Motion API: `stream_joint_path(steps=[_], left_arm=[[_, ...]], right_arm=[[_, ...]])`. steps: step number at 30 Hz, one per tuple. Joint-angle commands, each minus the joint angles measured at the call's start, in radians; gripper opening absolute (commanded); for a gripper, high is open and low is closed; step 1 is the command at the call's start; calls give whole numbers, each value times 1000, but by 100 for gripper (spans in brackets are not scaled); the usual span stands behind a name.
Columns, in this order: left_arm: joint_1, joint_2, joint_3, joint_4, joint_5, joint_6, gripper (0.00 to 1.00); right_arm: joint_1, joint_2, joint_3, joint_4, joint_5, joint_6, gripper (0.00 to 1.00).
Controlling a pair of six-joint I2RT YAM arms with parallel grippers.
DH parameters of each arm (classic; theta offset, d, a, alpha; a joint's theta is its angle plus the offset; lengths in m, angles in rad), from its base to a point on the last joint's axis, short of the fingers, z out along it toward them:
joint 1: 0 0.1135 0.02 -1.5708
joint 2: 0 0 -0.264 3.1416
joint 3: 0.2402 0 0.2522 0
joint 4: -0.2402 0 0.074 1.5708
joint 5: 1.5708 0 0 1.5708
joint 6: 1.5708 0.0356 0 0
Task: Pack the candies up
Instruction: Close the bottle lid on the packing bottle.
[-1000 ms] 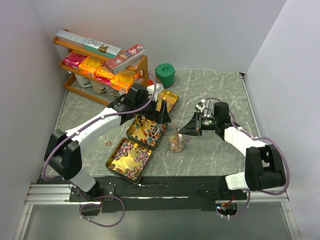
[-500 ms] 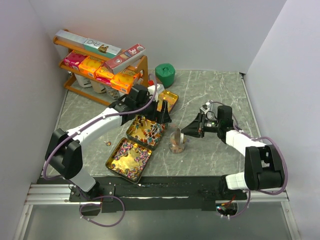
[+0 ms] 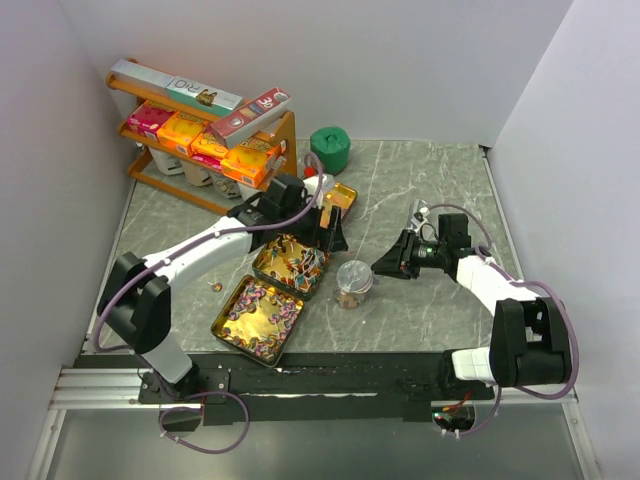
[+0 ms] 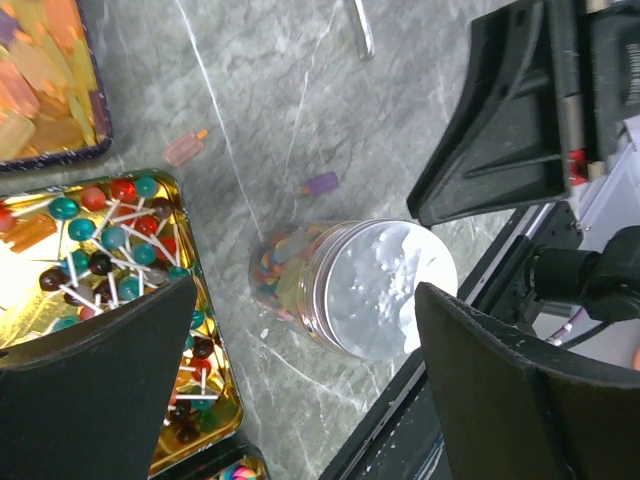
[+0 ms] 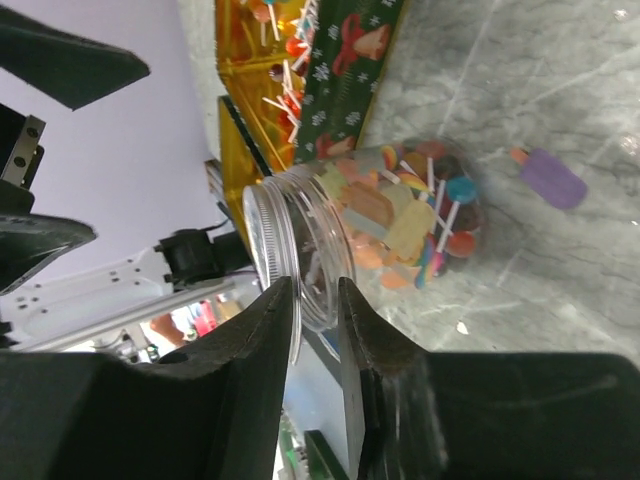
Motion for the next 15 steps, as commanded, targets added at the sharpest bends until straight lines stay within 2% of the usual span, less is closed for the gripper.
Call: stream_joint_path(steps=[1, 12, 15], left_arm=[[-23, 39, 23, 14, -21, -23, 97], [-63, 77, 7, -10, -29, -87, 99], [-69, 83, -3, -4, -29, -103, 96]], right_arm=[[-3, -48, 35, -43, 29, -67, 33], [0, -60, 21, -60, 50, -90, 33], [2, -59, 27, -60, 57, -96, 33]])
